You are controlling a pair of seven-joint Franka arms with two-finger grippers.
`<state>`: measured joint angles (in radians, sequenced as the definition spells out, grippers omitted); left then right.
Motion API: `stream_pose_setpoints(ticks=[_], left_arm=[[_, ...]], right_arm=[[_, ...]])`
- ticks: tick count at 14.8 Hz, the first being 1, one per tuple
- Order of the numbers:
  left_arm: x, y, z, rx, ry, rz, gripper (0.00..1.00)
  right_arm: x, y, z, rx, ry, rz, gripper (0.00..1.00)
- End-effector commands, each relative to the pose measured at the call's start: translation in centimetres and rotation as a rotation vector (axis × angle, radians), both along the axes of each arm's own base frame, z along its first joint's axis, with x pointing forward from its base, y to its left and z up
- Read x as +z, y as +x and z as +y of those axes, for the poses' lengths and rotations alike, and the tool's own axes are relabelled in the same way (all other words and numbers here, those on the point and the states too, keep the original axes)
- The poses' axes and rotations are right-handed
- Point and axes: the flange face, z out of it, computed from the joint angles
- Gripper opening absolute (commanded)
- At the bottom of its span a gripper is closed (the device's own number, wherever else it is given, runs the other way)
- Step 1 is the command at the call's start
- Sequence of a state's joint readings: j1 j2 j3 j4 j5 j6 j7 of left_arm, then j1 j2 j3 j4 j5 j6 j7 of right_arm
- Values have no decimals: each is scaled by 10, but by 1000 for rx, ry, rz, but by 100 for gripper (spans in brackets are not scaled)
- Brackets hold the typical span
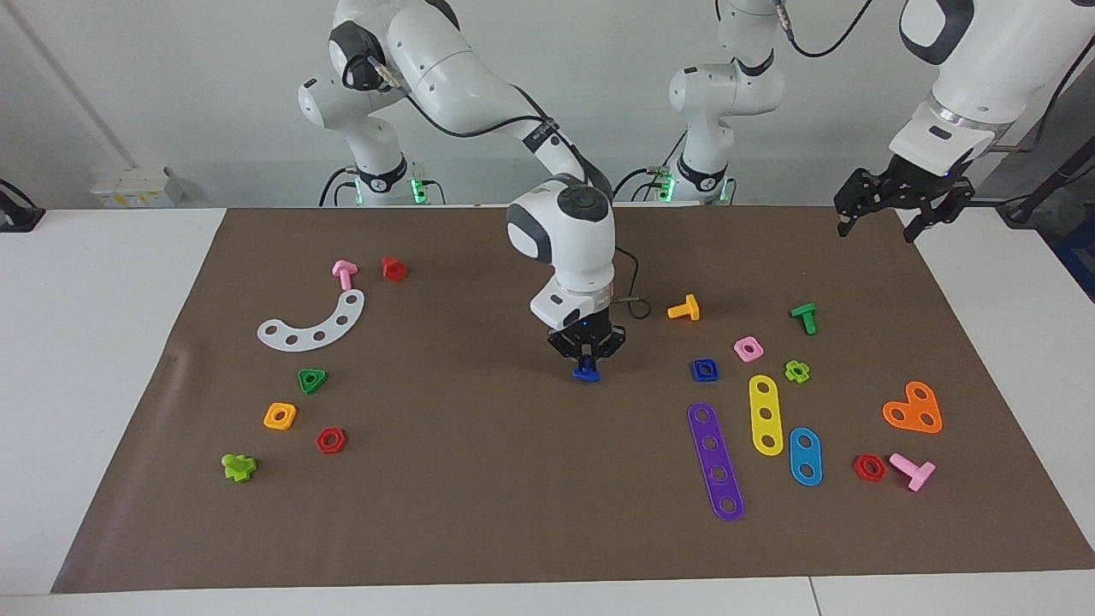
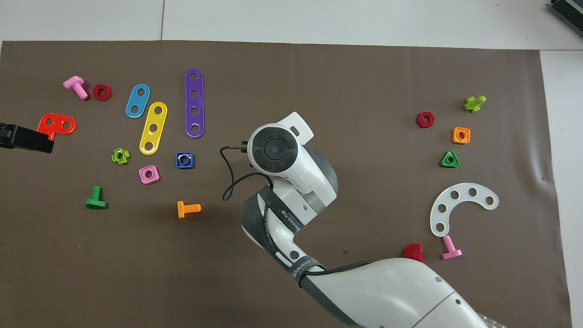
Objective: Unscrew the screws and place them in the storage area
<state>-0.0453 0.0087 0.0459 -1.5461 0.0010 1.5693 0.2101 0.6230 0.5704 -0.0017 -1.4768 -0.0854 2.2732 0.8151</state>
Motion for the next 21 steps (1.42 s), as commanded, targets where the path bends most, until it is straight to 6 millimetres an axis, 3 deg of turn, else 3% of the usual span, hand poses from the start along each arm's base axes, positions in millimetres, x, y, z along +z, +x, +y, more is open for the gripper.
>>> stream_pose_setpoints(ticks=[1,3,6,8,11,15,21], left_arm=[[2,-5,4,1,-15,10,100],[2,-5,4,1,-15,10,100],[2,-5,4,1,-15,10,100],[2,-5,3,-1,-15,10,100],[2,-5,3,-1,-15,10,100],[2,-5,4,1,-15,10,100],[2,-5,3,-1,-15,10,100]], right_arm=[[84,18,-81,-32,-21,-27,0],[101,19,-149,-18,-70,10,0],[91,10,-246,30,-101,28,0],[68,3,-289,50,-113,28,0],[15,-17,-352,88,-129,12,0],[-28,-34,-376,77,-122,-14,0],[-45,-32,-384,56,-99,-30,0]])
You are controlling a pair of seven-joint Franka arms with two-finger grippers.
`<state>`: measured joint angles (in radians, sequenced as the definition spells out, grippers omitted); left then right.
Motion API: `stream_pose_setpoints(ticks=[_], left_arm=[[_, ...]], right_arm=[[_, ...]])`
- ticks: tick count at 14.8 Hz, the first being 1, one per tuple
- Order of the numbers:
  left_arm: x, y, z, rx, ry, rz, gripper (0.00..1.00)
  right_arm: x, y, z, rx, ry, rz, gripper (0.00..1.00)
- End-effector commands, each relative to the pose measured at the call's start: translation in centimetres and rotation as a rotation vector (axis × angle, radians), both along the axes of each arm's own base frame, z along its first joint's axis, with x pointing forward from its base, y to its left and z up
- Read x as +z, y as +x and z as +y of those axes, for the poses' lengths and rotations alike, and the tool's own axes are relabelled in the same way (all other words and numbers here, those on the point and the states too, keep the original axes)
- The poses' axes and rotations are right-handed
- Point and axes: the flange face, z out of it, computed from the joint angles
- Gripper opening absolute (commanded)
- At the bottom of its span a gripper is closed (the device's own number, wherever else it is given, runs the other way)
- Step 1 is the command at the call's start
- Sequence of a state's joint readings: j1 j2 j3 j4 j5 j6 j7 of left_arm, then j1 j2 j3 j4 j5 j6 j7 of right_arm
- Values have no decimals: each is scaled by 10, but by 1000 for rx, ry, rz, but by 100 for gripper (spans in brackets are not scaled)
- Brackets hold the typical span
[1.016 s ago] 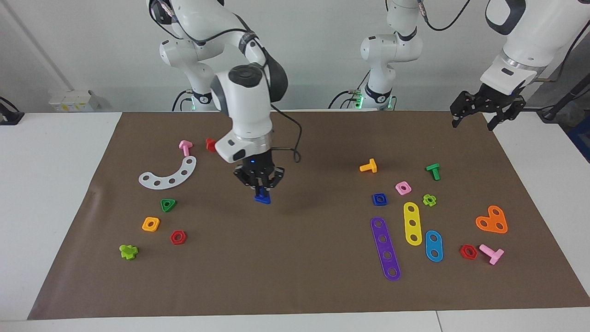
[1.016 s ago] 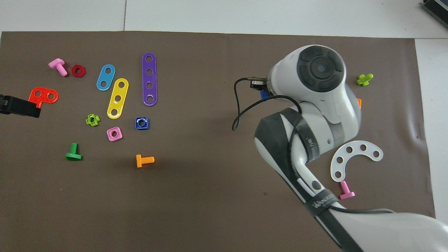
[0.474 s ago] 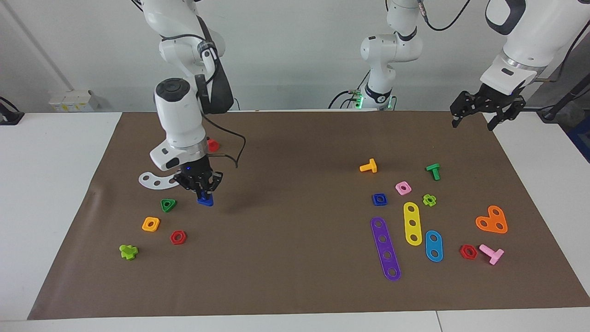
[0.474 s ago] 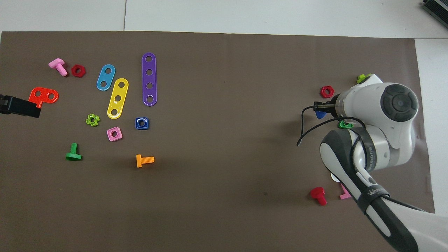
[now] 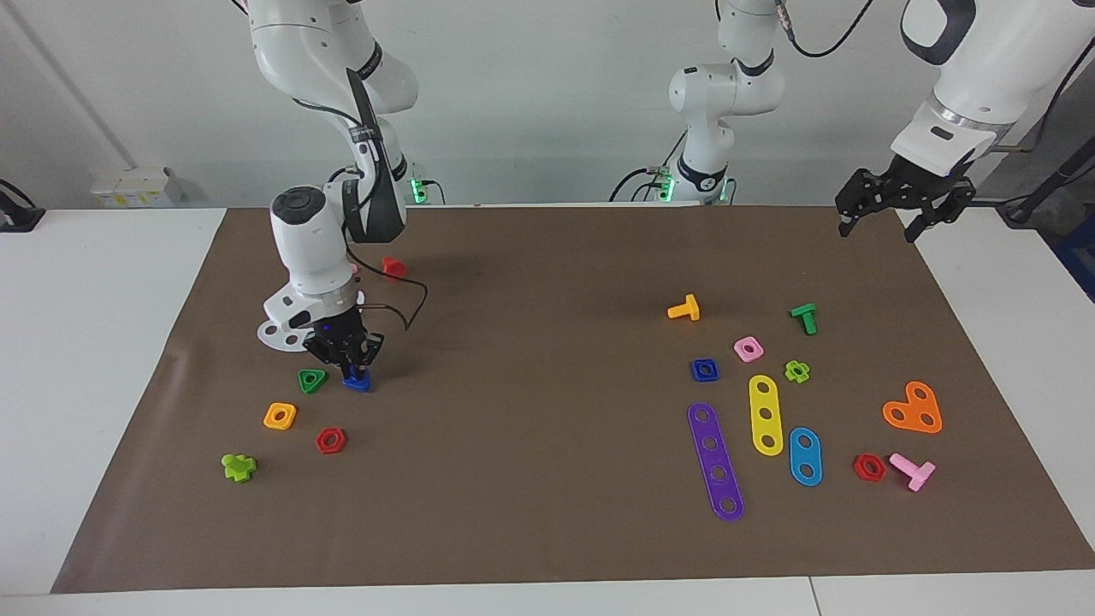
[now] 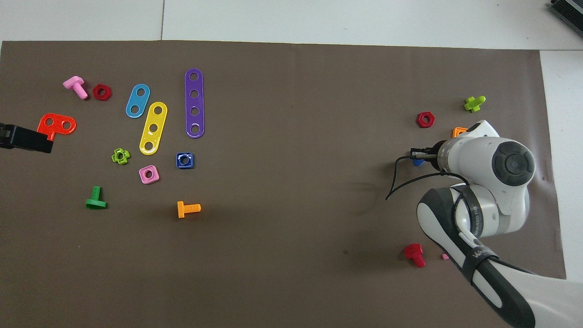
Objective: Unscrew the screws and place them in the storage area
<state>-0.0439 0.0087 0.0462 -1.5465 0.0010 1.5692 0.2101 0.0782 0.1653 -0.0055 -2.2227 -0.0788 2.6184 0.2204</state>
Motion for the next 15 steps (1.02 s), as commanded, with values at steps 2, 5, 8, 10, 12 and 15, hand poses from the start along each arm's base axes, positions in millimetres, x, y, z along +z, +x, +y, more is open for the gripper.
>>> stream_pose_setpoints(ticks=[2,5,8,10,12,15], left_arm=[[2,-5,2,-3,-15,9,100],[2,-5,2,-3,-15,9,100],[2,-5,2,-3,-15,9,100],[2,-5,3,-1,-15,9,100],[2,-5,3,-1,-15,9,100],[2,-5,3,-1,-15,9,100]], right_arm=[[-5,-3,-5,5,17,-10,90],[4,3,-1,0,20,-16,100],[72,32,-8,-23,5,45,100],[137,43,-16,-47,-5,109,100],[192,30,-22,-60,-8,118,100],[260,1,-41,-95,-4,98,100]])
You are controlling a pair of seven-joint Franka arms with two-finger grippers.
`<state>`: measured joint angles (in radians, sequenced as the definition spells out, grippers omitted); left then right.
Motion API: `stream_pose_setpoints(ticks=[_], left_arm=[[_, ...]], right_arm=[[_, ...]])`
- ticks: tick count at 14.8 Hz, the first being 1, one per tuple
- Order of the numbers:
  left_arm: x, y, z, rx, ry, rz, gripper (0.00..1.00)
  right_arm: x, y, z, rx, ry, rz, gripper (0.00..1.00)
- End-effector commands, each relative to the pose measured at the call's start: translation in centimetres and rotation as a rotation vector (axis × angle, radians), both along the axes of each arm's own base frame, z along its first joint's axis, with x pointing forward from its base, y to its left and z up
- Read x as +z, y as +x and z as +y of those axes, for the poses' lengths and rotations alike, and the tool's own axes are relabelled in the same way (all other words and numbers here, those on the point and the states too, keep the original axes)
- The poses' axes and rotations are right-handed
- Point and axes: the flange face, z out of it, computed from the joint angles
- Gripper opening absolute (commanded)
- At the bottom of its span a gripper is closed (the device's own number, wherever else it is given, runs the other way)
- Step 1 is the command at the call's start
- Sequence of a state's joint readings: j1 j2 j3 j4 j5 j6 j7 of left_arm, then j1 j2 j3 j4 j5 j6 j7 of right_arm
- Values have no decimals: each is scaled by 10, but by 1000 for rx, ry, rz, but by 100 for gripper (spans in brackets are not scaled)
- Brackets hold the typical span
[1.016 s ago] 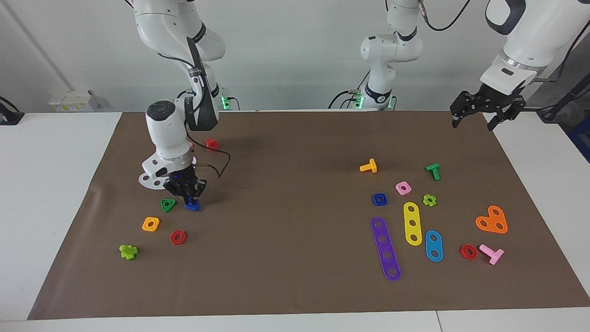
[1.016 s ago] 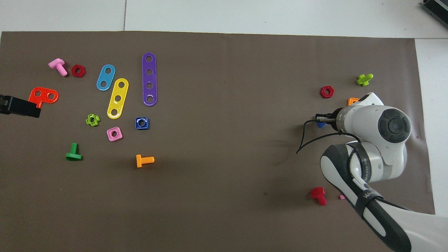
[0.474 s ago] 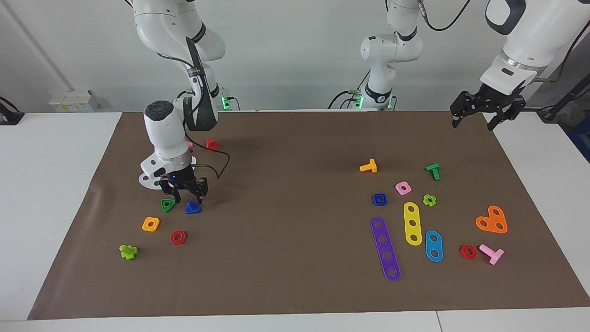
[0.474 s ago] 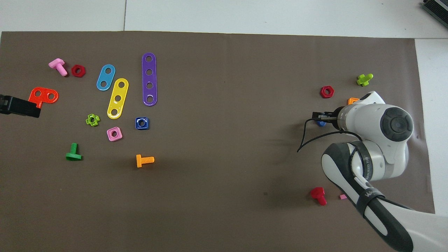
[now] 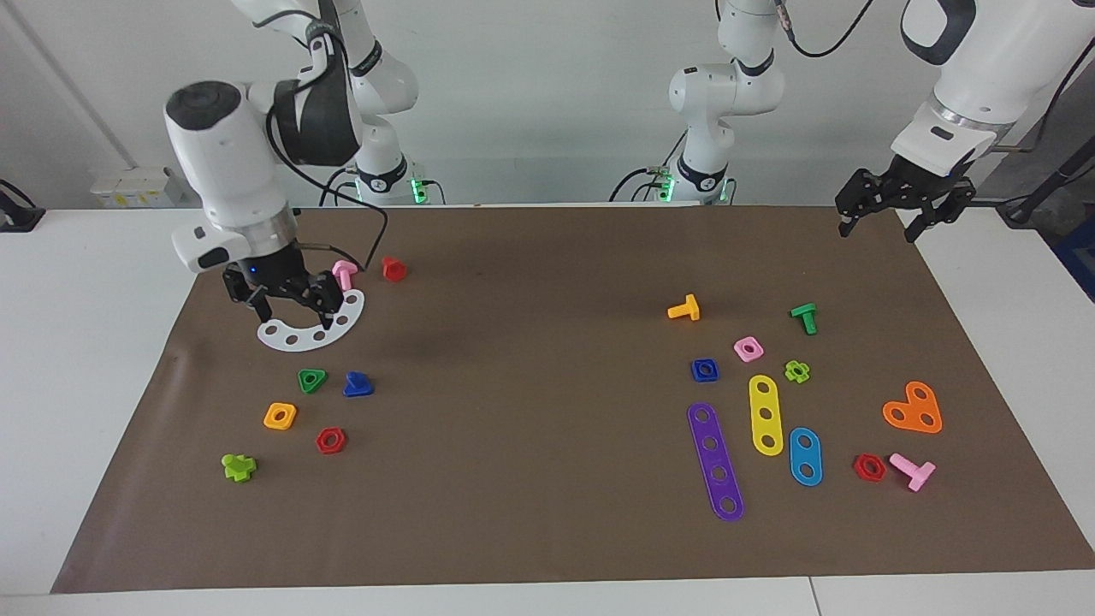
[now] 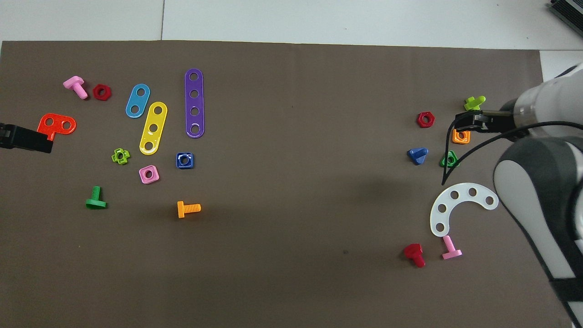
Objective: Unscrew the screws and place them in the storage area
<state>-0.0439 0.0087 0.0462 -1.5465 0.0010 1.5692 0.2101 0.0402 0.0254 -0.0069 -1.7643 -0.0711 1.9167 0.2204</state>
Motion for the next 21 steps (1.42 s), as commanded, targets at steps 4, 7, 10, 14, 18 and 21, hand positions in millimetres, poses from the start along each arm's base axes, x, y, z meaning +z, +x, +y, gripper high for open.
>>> stream_pose_setpoints(ticks=[4,7,10,14,18,21], left_arm=[[2,-5,2,-3,-15,9,100],[2,-5,2,-3,-15,9,100],[2,-5,3,-1,-15,9,100],[2,-5,2,-3,-15,9,100],[2,-5,2,-3,-15,9,100],[2,-5,3,-1,-15,9,100]], right_arm=[[92,-30,-17,-24,23,15,100],[93,-37,-21,-27,36,70,100],[90,-42,-27,-10,30,108,100],[87,-44,-34,30,17,124,100],[86,-44,-35,39,14,124,100],[85,-44,-34,56,-2,134,100]])
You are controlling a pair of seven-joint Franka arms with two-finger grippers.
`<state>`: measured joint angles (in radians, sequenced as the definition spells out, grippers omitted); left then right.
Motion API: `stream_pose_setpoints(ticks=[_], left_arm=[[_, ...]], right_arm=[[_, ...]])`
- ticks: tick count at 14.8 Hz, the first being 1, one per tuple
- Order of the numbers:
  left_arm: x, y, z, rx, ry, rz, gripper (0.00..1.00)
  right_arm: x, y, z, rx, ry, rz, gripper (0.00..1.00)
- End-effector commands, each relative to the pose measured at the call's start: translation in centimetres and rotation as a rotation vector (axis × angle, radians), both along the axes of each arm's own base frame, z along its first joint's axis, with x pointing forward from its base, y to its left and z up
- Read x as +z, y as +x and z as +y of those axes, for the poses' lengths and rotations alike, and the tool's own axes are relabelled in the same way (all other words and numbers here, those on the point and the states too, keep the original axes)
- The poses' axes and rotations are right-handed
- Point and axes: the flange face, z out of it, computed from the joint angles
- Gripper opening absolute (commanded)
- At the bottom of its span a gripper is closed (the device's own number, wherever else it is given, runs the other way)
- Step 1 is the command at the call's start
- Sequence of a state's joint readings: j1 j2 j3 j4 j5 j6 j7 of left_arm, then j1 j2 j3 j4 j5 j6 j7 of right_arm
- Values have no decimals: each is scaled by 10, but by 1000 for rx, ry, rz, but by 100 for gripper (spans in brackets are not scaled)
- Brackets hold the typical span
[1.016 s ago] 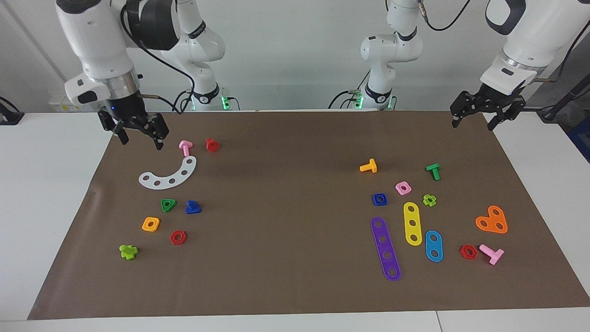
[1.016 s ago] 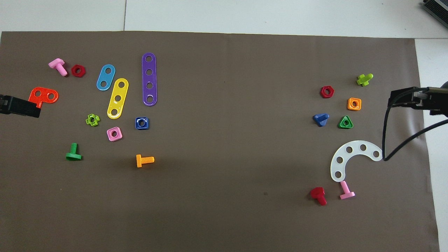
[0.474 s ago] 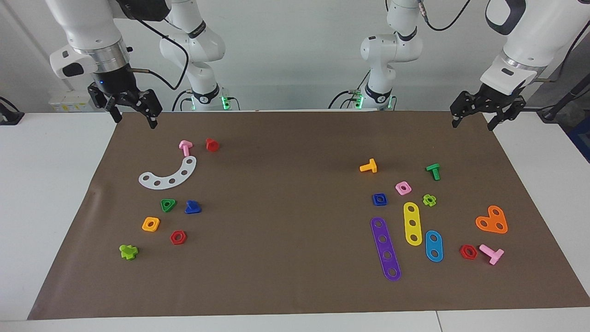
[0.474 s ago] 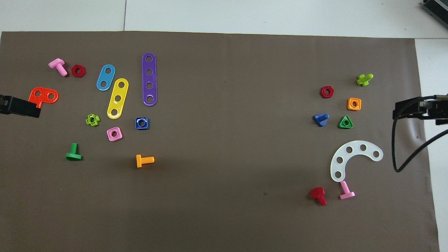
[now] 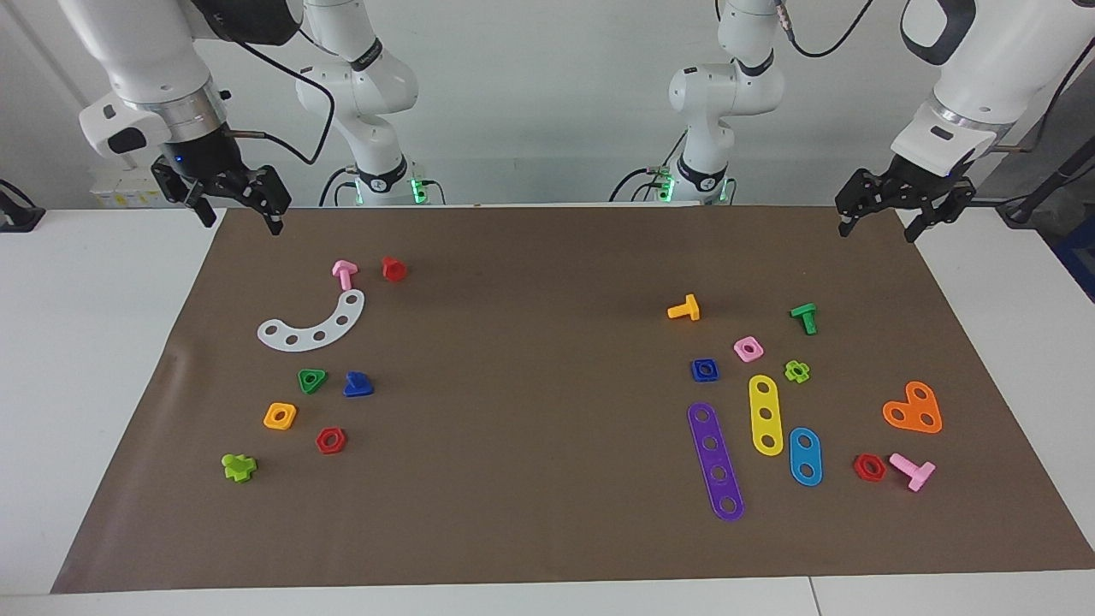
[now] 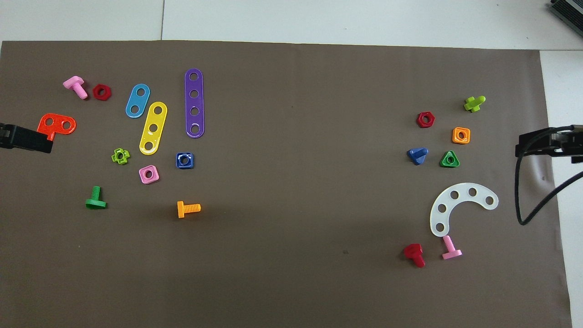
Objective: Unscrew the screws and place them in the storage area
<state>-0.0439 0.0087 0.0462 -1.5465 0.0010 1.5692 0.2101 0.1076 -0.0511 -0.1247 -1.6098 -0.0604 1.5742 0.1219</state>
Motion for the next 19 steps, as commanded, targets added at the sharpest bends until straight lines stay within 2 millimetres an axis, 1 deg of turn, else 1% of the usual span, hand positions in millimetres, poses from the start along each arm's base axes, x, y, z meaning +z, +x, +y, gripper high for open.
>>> stream_pose_setpoints(ticks=[1,5,8,17,19], left_arm=[[2,-5,2,-3,-15,9,100],[2,-5,3,-1,-15,9,100],[2,-5,3,-1,-15,9,100],[2,-5,2,-3,-15,9,100],[2,-5,2,-3,-15,9,100]], right_arm=[[0,0,-3,38,-6,18,100],[1,-1,-1,44,3,18,100],[1,-4,-6,36,8,33,100],[0,-7,-2,40,15,39,100],[3,-6,2,43,22,43,100]])
